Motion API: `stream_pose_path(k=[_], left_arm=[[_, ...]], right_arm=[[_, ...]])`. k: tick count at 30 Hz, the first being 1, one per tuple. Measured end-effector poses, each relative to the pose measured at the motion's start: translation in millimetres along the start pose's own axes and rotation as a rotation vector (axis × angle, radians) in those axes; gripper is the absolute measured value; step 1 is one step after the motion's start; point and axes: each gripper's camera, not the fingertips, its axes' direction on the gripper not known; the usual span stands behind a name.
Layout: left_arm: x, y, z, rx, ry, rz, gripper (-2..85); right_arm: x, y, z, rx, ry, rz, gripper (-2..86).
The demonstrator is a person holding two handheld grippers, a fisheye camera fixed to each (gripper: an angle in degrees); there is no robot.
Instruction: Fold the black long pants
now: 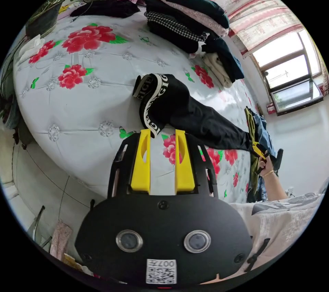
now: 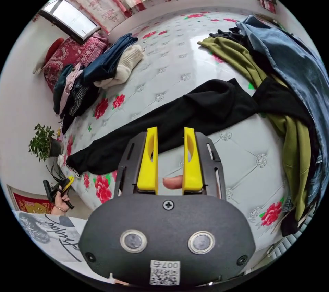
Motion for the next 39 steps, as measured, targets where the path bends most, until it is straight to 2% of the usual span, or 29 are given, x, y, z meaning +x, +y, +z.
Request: stream_pose_path(k=[3, 6, 9, 11, 15, 18, 21, 24, 26, 28, 30, 33, 39], left_arm=[[13.9, -34.0, 35.8, -0.106, -0.081, 0.034, 8.6], [29.4, -64.0, 50.6, -0.135, -0.227, 0.049, 0.5], [40.2, -90.5, 43.3, -0.153, -0.144, 0.087, -0.6], [46.1, -102.8, 12.3, -0.113, -0.069, 0.099, -0.8], [49.3, -96.1, -47.0, -0.020, 0.030, 0.104, -0.8], [54.2, -65.1, -67.1, 0.008, -0.023, 0.089, -0.1], [60.6, -29.0, -49.5, 0.009, -0.038, 0.045, 3.7], [72.9, -17.0, 0.0, -0.088, 0.010, 0.013, 8.7], [81.5, -22.2, 27.2, -0.135, -0.041, 0.005, 8.2], [91.7, -36.8, 36.7, -0.121, -0.181, 0.010, 2.8], [94.5, -54.2, 36.9, -0.154, -0.133, 0.006, 0.2], [114.9, -74.3, 5.0, -0.110, -0.094, 0.124, -0.7], [137.1, -60.0, -136.4, 0.077, 0.094, 0.323, -0.9]], right_arm=[[-1.5, -35.1, 26.1, -0.033, 0.040, 0.054, 6.6], [-4.7, -58.1, 60.2, -0.109, 0.109, 0.088, 4.8], [-4.3, -69.9, 71.5, -0.117, 0.237, 0.122, 1.6], [-2.4, -78.0, 64.0, -0.122, 0.181, 0.107, 0.7], [-2.7, -75.0, -3.6, 0.071, -0.015, -0.004, -0.1], [1.7, -47.9, -55.7, 0.183, -0.173, -0.061, -0.2], [8.2, -7.7, -80.3, 0.198, -0.196, -0.082, -0.2], [22.6, 30.4, -79.1, 0.154, -0.185, -0.032, -0.3], [32.0, 46.2, -74.4, 0.124, -0.203, 0.028, -0.3], [34.3, 54.7, -74.1, 0.122, -0.227, 0.055, -0.3], [25.2, 52.8, -80.7, 0.136, -0.223, 0.030, -0.3], [6.0, 39.1, -99.5, 0.186, -0.215, -0.037, -0.3], [-24.8, 38.4, -160.6, 0.343, -0.229, -0.184, -0.2]])
